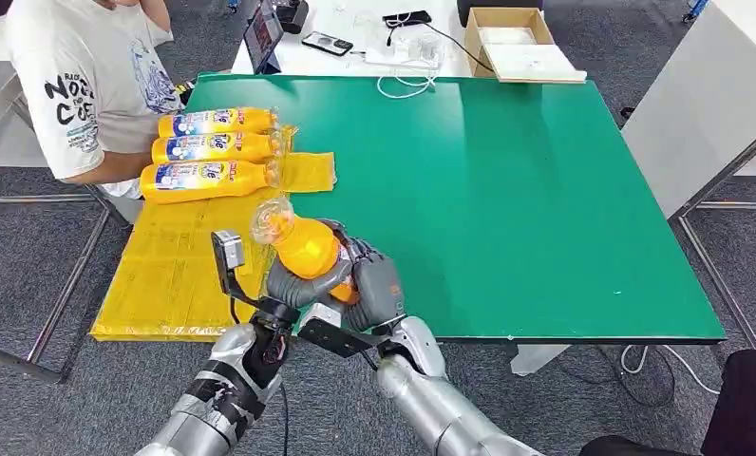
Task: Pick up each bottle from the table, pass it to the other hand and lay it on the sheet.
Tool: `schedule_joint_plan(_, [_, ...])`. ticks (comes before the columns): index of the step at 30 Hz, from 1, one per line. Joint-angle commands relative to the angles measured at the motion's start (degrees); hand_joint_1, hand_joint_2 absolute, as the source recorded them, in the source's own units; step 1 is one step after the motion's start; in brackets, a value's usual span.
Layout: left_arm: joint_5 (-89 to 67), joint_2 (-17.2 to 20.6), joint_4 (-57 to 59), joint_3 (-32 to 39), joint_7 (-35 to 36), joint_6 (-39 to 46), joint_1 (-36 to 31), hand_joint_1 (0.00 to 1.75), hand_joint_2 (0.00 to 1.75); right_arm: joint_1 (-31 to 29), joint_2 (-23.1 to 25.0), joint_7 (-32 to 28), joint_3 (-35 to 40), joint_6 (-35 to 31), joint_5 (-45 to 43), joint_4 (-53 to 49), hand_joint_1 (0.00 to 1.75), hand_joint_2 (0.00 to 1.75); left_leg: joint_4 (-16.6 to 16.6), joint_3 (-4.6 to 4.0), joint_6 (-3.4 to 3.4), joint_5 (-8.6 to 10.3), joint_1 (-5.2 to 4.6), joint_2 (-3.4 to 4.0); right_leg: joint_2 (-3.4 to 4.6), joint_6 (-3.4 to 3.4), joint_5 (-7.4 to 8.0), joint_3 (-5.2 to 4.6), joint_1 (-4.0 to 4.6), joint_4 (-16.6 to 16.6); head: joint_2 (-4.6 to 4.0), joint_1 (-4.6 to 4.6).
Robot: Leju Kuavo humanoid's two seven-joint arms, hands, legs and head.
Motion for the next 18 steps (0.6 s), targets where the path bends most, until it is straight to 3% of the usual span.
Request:
schedule_joint_plan(1, [-5.2, -2.0, -0.2, -5.4, -1.9, 4.6, -3.1, 1.75, 1.75, -2.3, 1.6, 2.0, 4.5, -0.5, 1.1, 5.7, 0.00, 1.75, 0.1, 0.22, 0.08, -0.15, -0.02, -0.12, -0.19, -0.11, -0.20, 0.29, 0.02, 0.1, 0.00, 0.02])
schedule_joint_plan(5, [-6.4, -1.9, -0.6, -5.5, -2.5, 6.0, -3.1, 1.75, 1.75, -2.2, 1.6, 2.1, 4.3, 0.1, 0.7, 5.6, 0.00, 1.75, 0.0, 0.15, 0.06, -0.09, -0.01, -0.09, -0.15, -0.09, -0.13, 0.19, 0.02, 0.0, 0.00, 0.00])
schedule_joint_plan(6, [-8.0, -1.8, -0.9, -5.6, -3.3, 8.1, -3.1, 1.75, 1.75, -2.3, 1.6, 2.1, 4.2, 0.7, 0.4, 5.5, 0.00, 0.00, 0.0, 0.09, 0.04, -0.06, 0.00, -0.08, -0.13, -0.07, -0.09, 0.12, 0.02, 0.0, 0.00, 0.02])
schedule_joint_plan(9, [-14.4, -1.3, -2.6, -3.4, -5.9, 19.1, -3.6, 1.75, 1.75, -1.8, 0.8, 0.4, 1.3, 6.1, -4.8, 1.1, 0.00, 0.00, 0.1, 0.10, 0.05, -0.08, -0.01, -0.08, -0.14, -0.09, -0.11, 0.13, 0.01, 0.1, 0.00, 0.00])
schedule_joint_plan(10, [-17.5, -0.8, -3.1, -1.2, -7.3, 25.6, -4.0, 1.75, 1.75, -0.7, -0.2, -0.8, -0.5, 9.7, -8.5, -3.5, 0.00, 0.00, 0.1, 0.08, 0.05, -0.08, 0.00, -0.08, -0.14, -0.09, -0.11, 0.13, 0.03, 0.0, 0.00, 0.02])
schedule_joint_plan(13, [-20.0, 0.6, -3.1, 5.6, -9.2, 33.6, -5.5, 1.75, 1.75, 2.6, -3.3, -0.5, -4.5, 12.9, -14.3, -15.4, 0.00, 0.00, 0.0, 0.02, 0.05, -0.04, 0.01, -0.10, -0.14, -0.08, -0.07, 0.09, 0.03, 0.0, 0.00, 0.02])
schedule_joint_plan(15, [-21.0, 1.4, -2.8, 8.2, -10.4, 35.5, -6.2, 1.75, 1.75, 4.4, -4.6, -0.3, -5.9, 13.8, -15.8, -21.1, 0.00, 0.00, 0.1, 0.10, 0.05, -0.07, 0.01, -0.08, -0.14, -0.11, -0.10, 0.16, 0.04, 0.1, 0.00, 0.00])
schedule_joint_plan(18, [-21.1, 1.4, -2.8, 8.5, -10.4, 35.3, -6.1, 1.75, 1.75, 4.6, -4.7, -0.1, -5.9, 14.1, -15.9, -21.7, 0.00, 0.00, 0.0, 0.07, 0.04, -0.04, 0.03, -0.07, -0.10, -0.09, -0.06, 0.12, 0.06, 0.0, 0.00, 0.09])
